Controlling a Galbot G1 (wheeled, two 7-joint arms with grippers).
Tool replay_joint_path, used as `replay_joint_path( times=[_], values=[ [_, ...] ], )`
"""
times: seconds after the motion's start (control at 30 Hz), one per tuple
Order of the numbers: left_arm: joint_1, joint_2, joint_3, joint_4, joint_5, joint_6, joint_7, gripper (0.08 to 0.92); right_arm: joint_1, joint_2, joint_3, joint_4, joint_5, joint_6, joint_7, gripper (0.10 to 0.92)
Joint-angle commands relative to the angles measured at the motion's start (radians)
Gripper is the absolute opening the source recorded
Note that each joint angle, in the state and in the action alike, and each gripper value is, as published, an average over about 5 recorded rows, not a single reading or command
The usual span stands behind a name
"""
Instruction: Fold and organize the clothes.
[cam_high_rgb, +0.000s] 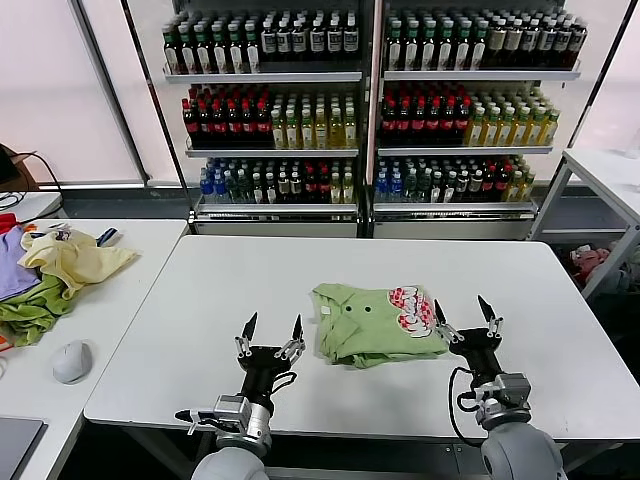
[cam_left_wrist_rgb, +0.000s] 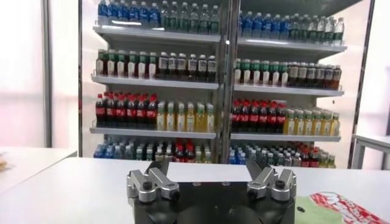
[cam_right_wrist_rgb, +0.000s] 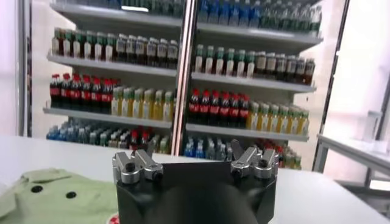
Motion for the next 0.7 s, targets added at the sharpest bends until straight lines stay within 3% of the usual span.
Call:
replay_joint_path(
  times=[0.03,0.7],
  values=[
    [0.009,-0.005,0.000,-0.007,0.001,0.000,0.005,0.823,-0.103,0.005,0.050,0.097,-0.032,0.081,0.001,0.823],
    [0.018,-0.013,-0.005,-0.023,0.001,0.002,0.008,0.823,-0.096,0.018,0.045,0.097,-0.065,0.095,0.045,0.823]
  ],
)
